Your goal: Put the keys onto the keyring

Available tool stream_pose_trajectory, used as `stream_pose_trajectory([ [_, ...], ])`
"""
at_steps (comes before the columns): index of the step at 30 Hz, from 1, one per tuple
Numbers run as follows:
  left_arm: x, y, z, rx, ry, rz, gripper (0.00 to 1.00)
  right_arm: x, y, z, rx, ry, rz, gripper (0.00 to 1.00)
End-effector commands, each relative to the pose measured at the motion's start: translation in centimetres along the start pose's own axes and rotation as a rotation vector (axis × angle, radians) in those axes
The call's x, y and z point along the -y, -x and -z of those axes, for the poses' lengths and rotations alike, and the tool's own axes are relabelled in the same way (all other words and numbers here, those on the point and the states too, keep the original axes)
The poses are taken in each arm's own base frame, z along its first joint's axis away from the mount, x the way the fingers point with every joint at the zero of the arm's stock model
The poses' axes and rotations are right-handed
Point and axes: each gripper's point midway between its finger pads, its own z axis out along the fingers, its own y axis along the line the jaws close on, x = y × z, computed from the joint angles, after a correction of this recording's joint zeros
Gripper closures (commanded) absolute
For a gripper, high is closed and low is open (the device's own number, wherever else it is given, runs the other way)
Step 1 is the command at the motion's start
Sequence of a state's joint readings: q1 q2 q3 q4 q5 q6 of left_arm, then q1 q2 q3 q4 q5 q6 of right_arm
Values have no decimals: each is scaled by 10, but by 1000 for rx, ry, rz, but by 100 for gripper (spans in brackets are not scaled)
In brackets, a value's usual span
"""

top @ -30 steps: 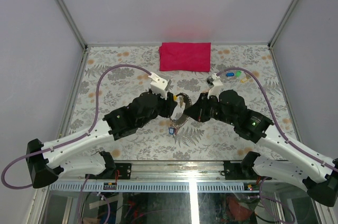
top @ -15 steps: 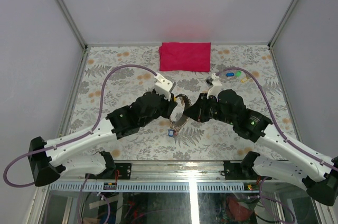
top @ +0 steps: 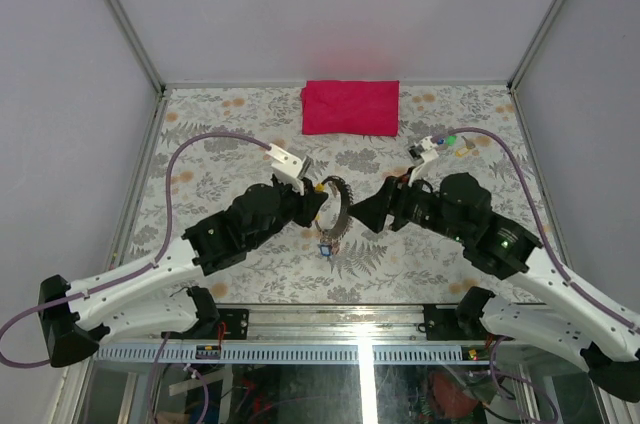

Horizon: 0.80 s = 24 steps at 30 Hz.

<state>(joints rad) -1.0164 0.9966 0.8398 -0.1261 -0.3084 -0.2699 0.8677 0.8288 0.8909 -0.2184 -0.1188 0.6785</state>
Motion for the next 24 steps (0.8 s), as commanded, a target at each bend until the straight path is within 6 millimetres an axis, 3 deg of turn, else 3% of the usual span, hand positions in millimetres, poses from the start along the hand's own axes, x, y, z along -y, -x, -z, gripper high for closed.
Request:
stream_pose_trajectory([
  [1, 15, 36, 13, 168, -103, 15, 100, -22, 39, 31, 167, 64, 131, 29],
  [11, 39, 33, 49, 229, -331, -112, 100, -6, 51, 62, 312, 19, 310, 23],
  [19, 74, 24, 81, 302, -620, -391, 100, -9, 39, 72, 329, 95, 465, 23],
  [24, 88, 21, 83, 319, -727, -504, 100, -6, 31, 77, 330, 111, 523, 23],
])
